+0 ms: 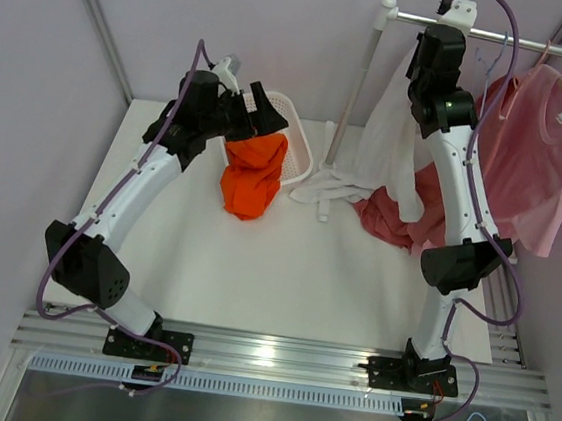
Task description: Remove the t-shirt from the hanger
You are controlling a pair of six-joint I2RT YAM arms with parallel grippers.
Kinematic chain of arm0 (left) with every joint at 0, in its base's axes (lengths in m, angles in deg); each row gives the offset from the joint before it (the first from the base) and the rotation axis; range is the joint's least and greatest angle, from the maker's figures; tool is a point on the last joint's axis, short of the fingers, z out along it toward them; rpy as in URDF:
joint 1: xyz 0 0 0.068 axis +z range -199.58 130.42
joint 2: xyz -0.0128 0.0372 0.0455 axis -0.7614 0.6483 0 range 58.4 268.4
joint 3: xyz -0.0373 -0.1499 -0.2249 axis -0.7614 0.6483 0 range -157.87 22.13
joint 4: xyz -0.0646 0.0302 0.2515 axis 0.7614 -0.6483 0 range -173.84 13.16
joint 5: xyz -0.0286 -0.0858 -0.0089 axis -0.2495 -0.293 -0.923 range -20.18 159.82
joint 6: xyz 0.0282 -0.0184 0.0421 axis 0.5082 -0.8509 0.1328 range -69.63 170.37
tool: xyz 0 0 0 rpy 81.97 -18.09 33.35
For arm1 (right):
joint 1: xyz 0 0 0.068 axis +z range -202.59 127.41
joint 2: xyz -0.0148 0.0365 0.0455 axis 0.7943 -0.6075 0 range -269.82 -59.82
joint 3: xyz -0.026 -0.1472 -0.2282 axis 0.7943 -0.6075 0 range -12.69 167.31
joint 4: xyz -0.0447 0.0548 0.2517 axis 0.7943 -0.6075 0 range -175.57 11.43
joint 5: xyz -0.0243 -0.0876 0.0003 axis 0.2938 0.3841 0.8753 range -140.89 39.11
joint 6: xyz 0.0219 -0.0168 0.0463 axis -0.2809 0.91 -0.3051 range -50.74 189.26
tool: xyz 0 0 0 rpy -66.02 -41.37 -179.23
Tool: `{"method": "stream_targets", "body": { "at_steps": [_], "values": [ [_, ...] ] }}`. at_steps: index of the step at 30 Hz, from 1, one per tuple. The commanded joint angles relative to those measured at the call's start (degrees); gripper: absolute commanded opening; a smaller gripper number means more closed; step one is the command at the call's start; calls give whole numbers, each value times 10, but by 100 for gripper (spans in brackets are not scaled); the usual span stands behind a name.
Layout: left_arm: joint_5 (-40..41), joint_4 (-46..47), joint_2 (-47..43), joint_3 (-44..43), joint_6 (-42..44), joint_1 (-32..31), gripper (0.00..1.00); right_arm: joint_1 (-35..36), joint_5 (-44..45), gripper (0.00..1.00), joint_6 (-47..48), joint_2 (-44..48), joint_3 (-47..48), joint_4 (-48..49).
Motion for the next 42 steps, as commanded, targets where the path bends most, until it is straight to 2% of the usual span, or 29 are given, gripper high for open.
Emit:
{"method": "stream_targets", "body": {
  "at_steps": [1, 3, 12, 16, 25, 34, 37, 42],
  "values": [
    [1, 13, -20, 0, 16, -12, 100, 9, 18, 4, 21, 16, 16, 21],
    [1, 13, -19, 0, 17, -17, 100, 10, 16, 0, 24, 24, 15, 20],
    [14, -1, -29, -19, 36, -44, 99, 25, -1, 0, 31, 67, 18, 31],
    [0, 23, -45, -15, 49, -56, 100, 39, -12, 0, 40, 99, 18, 28],
    [-14, 50, -84, -21, 85, -105, 99, 41, -51, 0, -12, 152, 10, -30],
    [-35, 60, -120, -10, 107, -189, 100, 41, -72, 0, -68, 226, -120, -44],
    [-42, 73, -131, 9, 105, -222, 100, 41, -90, 0, -85, 241, -148, -67],
    [-48, 107, -164, 60, 132, -292, 100, 43, -125, 0, -120, 304, -238, -42]
  ]
}}
